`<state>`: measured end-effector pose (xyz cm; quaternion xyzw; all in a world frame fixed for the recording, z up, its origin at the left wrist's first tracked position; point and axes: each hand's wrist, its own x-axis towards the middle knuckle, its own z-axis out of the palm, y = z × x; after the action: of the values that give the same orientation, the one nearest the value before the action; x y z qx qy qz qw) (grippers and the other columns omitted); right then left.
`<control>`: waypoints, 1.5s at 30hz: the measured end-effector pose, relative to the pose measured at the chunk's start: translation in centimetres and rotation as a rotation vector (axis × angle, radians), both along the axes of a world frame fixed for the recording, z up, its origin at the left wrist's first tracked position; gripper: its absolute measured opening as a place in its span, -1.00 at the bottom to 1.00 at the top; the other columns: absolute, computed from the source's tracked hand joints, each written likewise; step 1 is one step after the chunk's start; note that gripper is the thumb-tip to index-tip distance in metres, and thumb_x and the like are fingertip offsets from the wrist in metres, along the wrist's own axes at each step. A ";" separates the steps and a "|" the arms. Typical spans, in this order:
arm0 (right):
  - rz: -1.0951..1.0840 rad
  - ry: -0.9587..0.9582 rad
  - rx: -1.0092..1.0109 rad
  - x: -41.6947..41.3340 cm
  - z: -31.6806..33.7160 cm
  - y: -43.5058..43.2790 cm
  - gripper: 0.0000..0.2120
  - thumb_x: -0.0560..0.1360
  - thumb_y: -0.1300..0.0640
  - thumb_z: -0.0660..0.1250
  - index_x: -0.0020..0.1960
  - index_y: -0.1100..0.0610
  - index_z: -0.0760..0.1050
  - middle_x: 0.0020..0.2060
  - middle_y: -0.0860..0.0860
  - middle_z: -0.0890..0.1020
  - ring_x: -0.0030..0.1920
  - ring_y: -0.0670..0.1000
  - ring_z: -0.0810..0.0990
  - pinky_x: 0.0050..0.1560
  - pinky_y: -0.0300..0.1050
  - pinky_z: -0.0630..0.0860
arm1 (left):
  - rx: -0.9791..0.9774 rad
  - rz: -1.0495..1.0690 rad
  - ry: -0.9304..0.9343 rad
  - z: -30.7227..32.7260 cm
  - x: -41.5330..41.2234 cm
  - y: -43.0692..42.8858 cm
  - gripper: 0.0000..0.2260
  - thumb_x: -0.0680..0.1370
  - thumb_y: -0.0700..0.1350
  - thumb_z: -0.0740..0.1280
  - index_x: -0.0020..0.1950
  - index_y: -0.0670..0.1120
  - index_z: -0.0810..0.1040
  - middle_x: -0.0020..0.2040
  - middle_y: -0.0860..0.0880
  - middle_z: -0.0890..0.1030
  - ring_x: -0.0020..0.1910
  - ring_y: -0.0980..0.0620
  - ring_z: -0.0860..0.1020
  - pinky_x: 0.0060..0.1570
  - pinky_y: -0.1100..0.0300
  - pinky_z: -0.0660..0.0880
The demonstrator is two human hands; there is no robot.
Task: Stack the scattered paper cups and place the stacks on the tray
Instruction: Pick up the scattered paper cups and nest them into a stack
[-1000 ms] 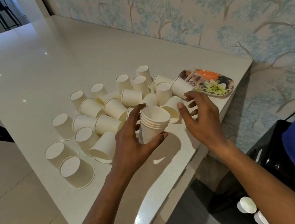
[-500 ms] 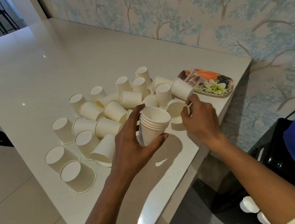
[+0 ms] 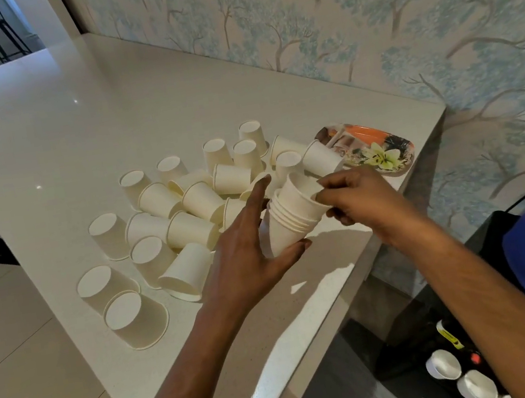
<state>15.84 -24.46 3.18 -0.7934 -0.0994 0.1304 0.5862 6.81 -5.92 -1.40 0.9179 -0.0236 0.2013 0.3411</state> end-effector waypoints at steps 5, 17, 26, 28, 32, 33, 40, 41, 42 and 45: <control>0.128 -0.146 -0.170 -0.4 -1.2 1.6 -0.71 0.65 -0.02 0.32 0.08 0.16 0.71 -0.26 0.08 0.66 -0.39 -0.21 0.49 -0.19 -0.17 0.40 | 0.072 -0.024 -0.073 0.8 -0.3 0.7 -0.15 0.44 0.28 0.47 0.62 0.05 0.18 0.44 -0.04 0.50 0.28 0.00 0.53 0.19 0.01 0.58; 0.258 -0.436 -0.334 -3.8 -8.2 6.2 -0.10 0.36 -0.35 0.51 0.52 -0.01 0.21 0.28 -0.05 0.36 0.21 -0.01 0.48 0.17 -0.09 0.57 | -0.102 0.276 -0.181 3.9 -2.9 7.6 -0.19 0.37 0.17 0.58 0.55 0.08 0.31 0.34 -0.03 0.58 0.19 0.03 0.61 0.05 0.03 0.65; 0.181 -0.576 -0.372 -6.0 -10.8 9.3 -0.38 0.51 -0.19 0.40 0.46 -0.03 0.26 0.38 0.02 0.29 0.30 0.11 0.52 0.19 0.04 0.66 | -0.117 0.246 -0.150 2.2 -4.1 7.7 -0.17 0.37 0.16 0.58 0.56 0.09 0.29 0.37 0.06 0.54 0.20 0.07 0.60 0.00 0.03 0.67; 0.189 -0.547 -0.326 -5.7 -10.6 8.6 -0.44 0.49 -0.11 0.42 0.41 -0.03 0.34 0.32 -0.01 0.34 0.24 0.08 0.56 0.15 0.00 0.67 | -0.129 0.228 -0.136 1.8 -4.4 7.8 -0.16 0.37 0.18 0.57 0.56 0.09 0.29 0.36 0.15 0.51 0.18 0.12 0.59 -0.05 0.13 0.66; 0.131 -0.538 -0.221 -4.6 -10.0 7.0 -0.70 0.52 0.09 0.44 0.24 0.08 0.57 0.10 -0.06 0.52 0.05 -0.12 0.56 0.03 -0.35 0.52 | -0.154 0.183 -0.114 0.9 -4.9 7.6 -0.16 0.37 0.21 0.57 0.56 0.10 0.29 0.40 0.18 0.49 0.20 0.12 0.60 -0.07 0.19 0.66; 0.101 -0.536 -0.190 -4.2 -9.8 6.6 -0.79 0.53 0.15 0.44 0.17 0.09 0.62 0.02 -0.08 0.57 -0.01 -0.16 0.56 -0.03 -0.38 0.48 | -0.160 0.176 -0.105 0.8 -5.0 7.5 -0.17 0.37 0.21 0.58 0.56 0.11 0.30 0.40 0.14 0.51 0.20 0.12 0.60 -0.07 0.19 0.66; -0.065 -0.020 0.275 -1.1 -4.5 3.5 -0.67 0.54 0.41 0.37 0.16 0.05 0.61 0.02 0.10 0.68 -0.16 0.03 0.74 -0.29 -0.14 0.63 | -0.075 0.085 -0.029 -0.3 -5.0 7.0 -0.16 0.40 0.27 0.53 0.58 0.11 0.26 0.45 0.09 0.48 0.33 0.08 0.53 0.09 -0.02 0.65; -0.040 0.003 0.337 -1.0 -3.2 3.3 -0.62 0.54 0.45 0.33 0.13 0.00 0.60 -0.04 0.10 0.68 -0.24 0.01 0.71 -0.31 -0.13 0.59 | -0.057 0.073 -0.019 -0.4 -5.0 6.9 -0.16 0.40 0.29 0.50 0.59 0.10 0.25 0.46 0.08 0.47 0.35 0.06 0.51 0.12 -0.07 0.64; 0.004 0.007 0.359 -1.0 -2.1 3.0 -0.59 0.55 0.46 0.30 0.11 -0.03 0.61 -0.10 0.09 0.69 -0.28 0.03 0.68 -0.32 -0.10 0.56 | -0.031 0.063 -0.011 -0.5 -4.9 6.8 -0.16 0.40 0.31 0.48 0.59 0.10 0.25 0.46 0.07 0.47 0.35 0.04 0.51 0.14 -0.10 0.62; 0.183 -0.012 0.202 -0.5 -0.7 2.9 -0.63 0.56 0.38 0.33 0.16 -0.05 0.65 -0.06 0.05 0.71 -0.10 0.14 0.68 -0.21 0.01 0.57 | 0.039 0.036 0.008 -0.6 -4.6 6.3 -0.13 0.40 0.32 0.46 0.61 0.09 0.20 0.45 0.04 0.50 0.31 0.01 0.55 0.19 -0.08 0.60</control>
<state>15.35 -21.57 2.44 -0.7188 -0.1875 0.1678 0.6481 2.18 0.41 -2.02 0.9254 -0.0096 0.2031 0.3197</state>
